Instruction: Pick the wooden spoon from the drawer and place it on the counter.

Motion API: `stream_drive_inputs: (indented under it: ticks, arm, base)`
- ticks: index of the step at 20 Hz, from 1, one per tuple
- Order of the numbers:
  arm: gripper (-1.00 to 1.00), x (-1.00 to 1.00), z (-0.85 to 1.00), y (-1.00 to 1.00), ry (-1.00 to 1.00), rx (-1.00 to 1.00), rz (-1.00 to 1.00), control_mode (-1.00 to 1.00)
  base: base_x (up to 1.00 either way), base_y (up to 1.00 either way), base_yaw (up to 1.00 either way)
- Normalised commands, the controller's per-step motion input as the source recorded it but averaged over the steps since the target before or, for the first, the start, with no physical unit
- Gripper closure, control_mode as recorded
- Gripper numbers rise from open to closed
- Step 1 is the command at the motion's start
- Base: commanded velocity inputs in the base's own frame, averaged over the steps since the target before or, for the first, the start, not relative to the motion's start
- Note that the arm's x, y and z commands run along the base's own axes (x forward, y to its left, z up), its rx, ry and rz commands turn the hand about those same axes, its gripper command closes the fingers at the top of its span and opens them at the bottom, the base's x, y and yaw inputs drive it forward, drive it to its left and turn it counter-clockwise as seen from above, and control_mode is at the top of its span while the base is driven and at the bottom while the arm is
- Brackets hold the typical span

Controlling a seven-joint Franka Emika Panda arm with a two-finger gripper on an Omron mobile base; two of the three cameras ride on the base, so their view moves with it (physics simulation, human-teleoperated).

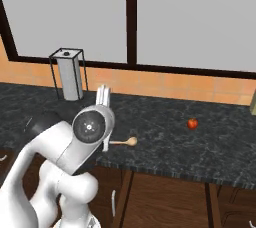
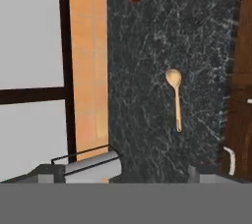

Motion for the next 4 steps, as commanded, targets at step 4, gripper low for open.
stream_drive_inputs:
  ticks: [4]
  arm:
    - [-1.00,-0.11,0.25,-0.06,-0.09,0.03,0.03,-1.00]
  base:
    - [0.00,0.00,0.00]
